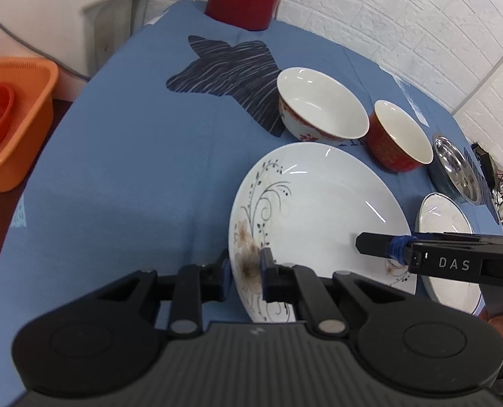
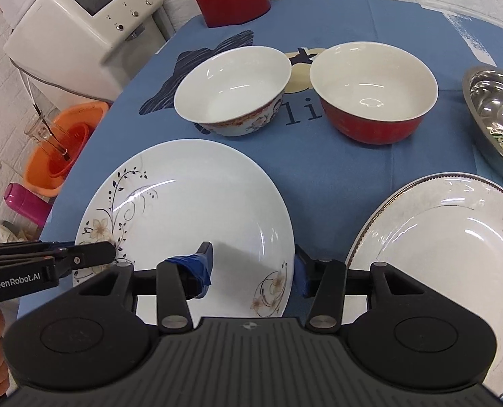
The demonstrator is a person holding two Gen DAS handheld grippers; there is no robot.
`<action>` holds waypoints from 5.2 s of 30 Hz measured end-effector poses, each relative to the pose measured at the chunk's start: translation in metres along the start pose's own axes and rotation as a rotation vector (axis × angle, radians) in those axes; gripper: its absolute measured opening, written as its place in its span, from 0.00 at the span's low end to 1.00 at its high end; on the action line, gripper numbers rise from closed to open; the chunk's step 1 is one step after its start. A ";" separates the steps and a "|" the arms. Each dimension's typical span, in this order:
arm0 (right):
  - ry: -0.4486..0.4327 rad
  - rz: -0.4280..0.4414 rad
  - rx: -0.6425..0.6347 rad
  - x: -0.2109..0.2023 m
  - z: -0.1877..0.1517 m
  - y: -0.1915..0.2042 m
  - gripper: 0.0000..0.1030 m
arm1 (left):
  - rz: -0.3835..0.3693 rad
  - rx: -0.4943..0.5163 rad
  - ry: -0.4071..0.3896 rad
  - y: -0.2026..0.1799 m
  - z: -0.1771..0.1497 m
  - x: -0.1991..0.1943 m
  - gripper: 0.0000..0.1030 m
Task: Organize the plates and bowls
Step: 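Carry the floral plate with both grippers onto the plate stack and release, then move both grippers to the deep white plate and close on its rim, then carry the deep white plate with both grippers onto the stack and release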
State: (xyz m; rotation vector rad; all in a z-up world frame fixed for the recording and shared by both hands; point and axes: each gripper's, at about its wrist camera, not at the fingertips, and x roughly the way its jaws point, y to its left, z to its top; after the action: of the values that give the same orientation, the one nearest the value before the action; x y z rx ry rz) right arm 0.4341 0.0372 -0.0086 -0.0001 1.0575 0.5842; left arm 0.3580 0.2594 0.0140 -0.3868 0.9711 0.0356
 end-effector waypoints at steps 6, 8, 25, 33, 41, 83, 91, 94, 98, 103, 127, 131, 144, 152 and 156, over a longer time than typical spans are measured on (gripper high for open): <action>-0.011 0.006 0.019 -0.013 -0.008 0.001 0.34 | -0.010 0.002 0.009 -0.003 -0.009 -0.010 0.03; -0.005 0.009 0.027 -0.017 -0.012 0.001 0.34 | -0.009 0.004 0.014 -0.005 -0.015 -0.014 0.03; -0.068 0.002 0.045 -0.094 -0.117 0.032 0.38 | -0.008 0.083 -0.044 -0.027 -0.123 -0.095 0.04; -0.044 -0.008 0.038 -0.086 -0.160 0.040 0.39 | 0.005 0.088 -0.027 -0.017 -0.174 -0.096 0.05; -0.064 -0.026 -0.009 -0.079 -0.169 0.046 0.40 | -0.028 0.110 -0.080 -0.011 -0.187 -0.102 0.18; -0.103 -0.271 0.211 -0.148 -0.069 -0.118 0.40 | -0.233 0.259 0.024 -0.139 -0.027 -0.017 0.53; -0.005 -0.320 0.186 -0.083 -0.033 -0.139 0.40 | -0.208 0.234 0.130 -0.166 -0.003 0.069 0.53; 0.021 -0.301 0.187 -0.070 -0.032 -0.142 0.42 | -0.210 0.238 0.142 -0.169 0.000 0.084 0.53; -0.006 -0.301 0.171 -0.069 -0.036 -0.137 0.45 | -0.212 0.248 0.144 -0.169 -0.001 0.091 0.53; -0.068 -0.308 0.146 -0.070 -0.046 -0.132 0.49 | -0.207 0.257 0.139 -0.170 -0.002 0.091 0.53; -0.132 -0.218 0.082 -0.107 -0.057 -0.092 0.16 | -0.131 0.264 0.067 -0.161 -0.009 0.028 0.08; -0.177 -0.200 0.046 -0.128 -0.071 -0.063 0.16 | -0.136 0.255 0.012 -0.147 -0.024 -0.008 0.08; -0.218 -0.064 -0.044 -0.141 -0.132 0.036 0.21 | -0.054 0.213 -0.086 -0.057 -0.112 -0.103 0.08; -0.178 -0.057 -0.099 -0.124 -0.159 0.070 0.22 | -0.035 0.185 -0.097 -0.020 -0.150 -0.114 0.08; -0.156 -0.057 -0.096 -0.115 -0.170 0.075 0.22 | -0.028 0.188 -0.092 -0.010 -0.164 -0.111 0.08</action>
State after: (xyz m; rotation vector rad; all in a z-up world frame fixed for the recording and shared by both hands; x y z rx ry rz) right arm 0.2203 0.0024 0.0199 -0.0677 0.8743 0.5733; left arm 0.1658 0.2103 0.0250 -0.2237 0.8694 -0.0629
